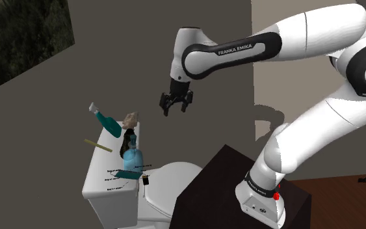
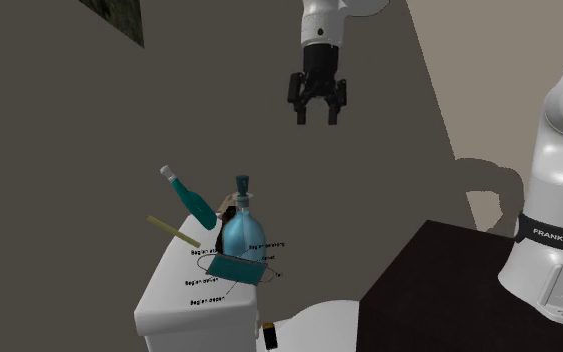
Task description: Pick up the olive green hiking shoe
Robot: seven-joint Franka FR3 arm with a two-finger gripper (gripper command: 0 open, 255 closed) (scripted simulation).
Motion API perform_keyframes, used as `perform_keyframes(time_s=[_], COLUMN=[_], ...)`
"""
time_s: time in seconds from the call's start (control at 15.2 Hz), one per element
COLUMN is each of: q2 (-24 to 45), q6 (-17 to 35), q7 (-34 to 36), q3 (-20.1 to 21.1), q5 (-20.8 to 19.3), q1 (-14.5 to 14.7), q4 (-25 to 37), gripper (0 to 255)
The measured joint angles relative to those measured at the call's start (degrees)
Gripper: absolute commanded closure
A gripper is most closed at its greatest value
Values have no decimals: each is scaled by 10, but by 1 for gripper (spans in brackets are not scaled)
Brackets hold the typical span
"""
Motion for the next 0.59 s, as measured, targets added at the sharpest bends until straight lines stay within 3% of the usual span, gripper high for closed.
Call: perform_keyframes(time_s=[0.59], q2=[201], q6=[111], q7=[162], q3=[43], q5=[-55], q1=[-12], q4=[87], gripper=[0])
